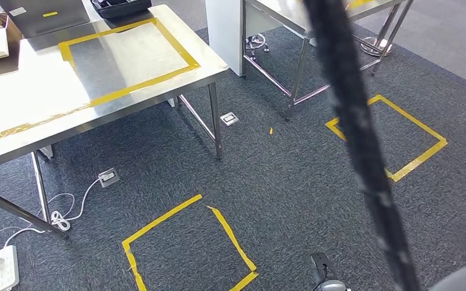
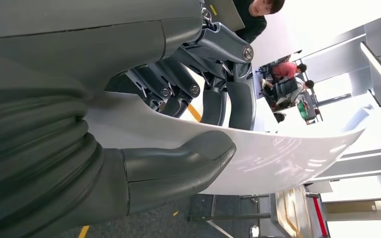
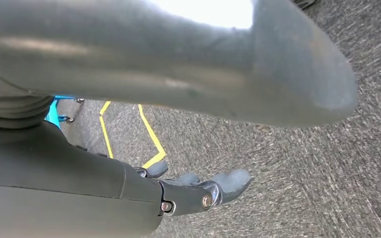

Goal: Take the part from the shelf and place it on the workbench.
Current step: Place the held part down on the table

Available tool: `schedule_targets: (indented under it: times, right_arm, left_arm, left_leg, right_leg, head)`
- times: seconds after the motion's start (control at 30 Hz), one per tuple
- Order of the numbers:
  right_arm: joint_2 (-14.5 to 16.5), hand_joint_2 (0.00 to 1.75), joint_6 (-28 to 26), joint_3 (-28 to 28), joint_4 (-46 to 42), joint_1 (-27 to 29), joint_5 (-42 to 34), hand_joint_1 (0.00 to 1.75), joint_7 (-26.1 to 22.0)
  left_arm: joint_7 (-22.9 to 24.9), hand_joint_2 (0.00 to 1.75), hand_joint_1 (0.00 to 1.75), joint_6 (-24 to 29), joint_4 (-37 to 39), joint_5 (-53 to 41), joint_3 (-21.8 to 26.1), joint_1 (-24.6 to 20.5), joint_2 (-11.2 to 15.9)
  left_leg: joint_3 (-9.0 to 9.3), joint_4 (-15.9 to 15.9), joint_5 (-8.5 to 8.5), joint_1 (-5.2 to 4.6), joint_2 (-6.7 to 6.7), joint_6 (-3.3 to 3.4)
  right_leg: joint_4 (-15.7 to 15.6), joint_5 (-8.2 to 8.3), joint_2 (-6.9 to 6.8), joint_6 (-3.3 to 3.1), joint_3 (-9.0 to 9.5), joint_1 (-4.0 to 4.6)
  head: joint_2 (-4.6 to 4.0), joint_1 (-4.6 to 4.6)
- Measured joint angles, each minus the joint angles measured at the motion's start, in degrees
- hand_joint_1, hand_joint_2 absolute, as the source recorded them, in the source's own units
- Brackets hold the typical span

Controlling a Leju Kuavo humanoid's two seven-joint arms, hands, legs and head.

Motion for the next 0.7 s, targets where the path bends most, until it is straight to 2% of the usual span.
schedule_targets:
  times: [0.07,0.1,0.17,0.2,0.23,0.27,0.33,0.37,0.4,0.47,0.53,0.57,0.6,0.67,0.7]
  right_arm:
    - [-0.1,0.00,0.0,0.0,0.0,0.0,0.0,0.00,0.0]
    - [-0.1,0.00,0.0,0.0,0.0,0.0,0.0,0.00,0.0]
    - [-0.2,0.00,0.0,-0.1,0.0,0.0,-0.1,0.00,0.1]
    - [-0.2,0.00,0.0,-0.1,0.0,0.0,-0.1,0.00,0.1]
    - [-0.3,0.00,0.0,-0.1,0.0,0.0,-0.2,0.00,0.3]
    - [-0.3,0.00,0.0,-0.1,0.0,0.1,-0.2,0.00,0.4]
    - [-0.3,0.00,-0.1,-0.1,0.0,0.1,-0.2,0.00,0.6]
    - [-0.3,0.00,-0.1,-0.1,0.0,0.0,-0.2,0.00,0.6]
    - [-0.3,0.00,-0.1,-0.1,0.0,0.0,-0.2,0.00,0.7]
    - [-0.3,0.00,-0.3,-0.2,0.0,0.0,-0.2,0.00,0.8]
    - [-0.3,0.00,-0.4,-0.2,0.0,0.0,-0.2,0.00,0.8]
    - [-0.3,0.00,-0.5,-0.2,0.0,0.0,-0.3,0.00,0.8]
    - [-0.3,0.00,-0.5,-0.3,0.0,0.0,-0.3,0.00,0.8]
    - [-0.3,0.00,-0.6,-0.4,0.0,0.0,-0.4,0.00,0.9]
    - [-0.3,0.00,-0.6,-0.5,0.0,0.0,-0.5,0.00,0.9]
  left_arm:
    - [-0.1,1.75,1.75,0.1,0.0,0.0,0.0,-0.3,-0.2]
    - [-0.2,1.75,1.75,0.2,0.1,0.0,0.0,-0.4,-0.5]
    - [-0.1,1.75,1.75,0.4,0.2,0.0,0.0,-0.5,-1.0]
    - [-0.1,1.75,1.75,0.4,0.3,0.0,0.0,-0.3,-1.2]
    - [-0.1,1.75,1.75,0.4,0.3,0.0,0.0,-0.2,-1.3]
    - [0.0,1.75,1.75,0.4,0.4,0.0,0.0,-0.1,-1.5]
    - [0.0,1.75,1.75,0.4,0.3,0.0,0.0,-0.1,-1.7]
    - [0.0,1.75,1.75,0.4,0.2,0.0,0.0,-0.1,-1.8]
    - [0.0,1.75,1.75,0.3,0.0,0.1,0.0,-0.1,-1.8]
    - [0.0,1.75,1.75,0.2,-0.2,0.5,0.1,-0.1,-1.8]
    - [0.1,1.75,1.75,0.2,-0.2,0.8,0.1,0.0,-1.8]
    - [0.2,1.75,1.75,0.2,-0.2,0.9,0.1,0.0,-1.8]
    - [0.2,1.75,1.75,0.2,-0.3,1.0,0.2,0.0,-1.8]
    - [0.2,1.75,1.75,0.2,-0.3,1.0,0.2,0.1,-1.8]
    - [0.2,1.75,1.75,0.1,-0.2,1.0,0.2,0.3,-1.8]
  left_leg:
    - [1.42,-2.4,1.07,0.54,0.19,0.30]
    - [1.96,-3.2,1.48,0.84,0.29,0.30]
    - [2.11,-3.5,1.66,1.07,0.38,0.24]
    - [2.02,-3.3,1.54,1.19,0.41,0.10]
    - [1.92,-3.0,1.35,1.37,0.43,-0.15]
    - [1.76,-2.6,1.10,1.64,0.43,-0.51]
    - [1.33,-1.3,0.29,2.16,0.39,-1.53]
    - [0.92,-0.5,-0.26,2.23,0.34,-2.11]
    - [0.59,0.1,-0.72,2.21,0.29,-2.62]
    - [0.33,0.5,-1.21,2.09,0.16,-3.30]
    - [0.36,0.8,-1.55,2.21,0.49,-3.59]
    - [-0.28,2.3,-2.45,2.20,0.97,-3.66]
    - [-1.52,4.9,-3.94,2.14,1.52,-3.67]
    - [-5.47,12.9,-7.58,1.95,2.26,-3.54]
    - [-7.17,16.1,-8.53,1.86,2.34,-3.38]
  right_leg:
    - [1.0,-1.04,-0.07,0.39,-0.02,0.26]
    - [3.4,-2.43,-0.13,0.58,-1.02,0.27]
    - [10.6,-5.65,-0.23,1.06,-4.67,-0.07]
    - [13.1,-6.32,-0.27,1.35,-6.10,-0.29]
    - [13.6,-5.95,-0.32,1.63,-6.59,-0.51]
    - [12.1,-4.67,-0.39,1.96,-6.00,-0.74]
    - [5.5,-1.31,-0.39,2.64,-2.77,-1.21]
    - [2.9,-0.35,-0.26,2.52,-1.50,-1.33]
    - [1.7,-0.04,-0.18,2.11,-0.84,-1.37]
    - [1.8,-0.35,-0.15,0.67,-0.84,-1.24]
    - [1.9,-0.41,-0.45,-0.33,-0.85,-1.23]
    - [1.9,-0.38,-0.60,-0.71,-0.84,-1.21]
    - [1.9,-0.38,-0.75,-1.01,-0.83,-1.14]
    - [1.9,-0.53,-0.99,-1.42,-0.82,-0.78]
    - [1.9,-0.63,-1.09,-1.58,-0.77,-0.56]
  head:
    - [0.00,0.05]
    - [0.00,0.12]
    - [0.00,0.20]
    - [0.00,0.22]
    - [0.00,0.21]
    - [0.00,0.22]
    - [0.00,0.25]
    - [0.00,0.27]
    - [0.00,0.29]
    - [0.00,0.25]
    - [0.00,0.17]
    - [0.00,0.16]
    - [0.00,0.14]
    - [0.00,0.12]
    - [0.00,0.12]
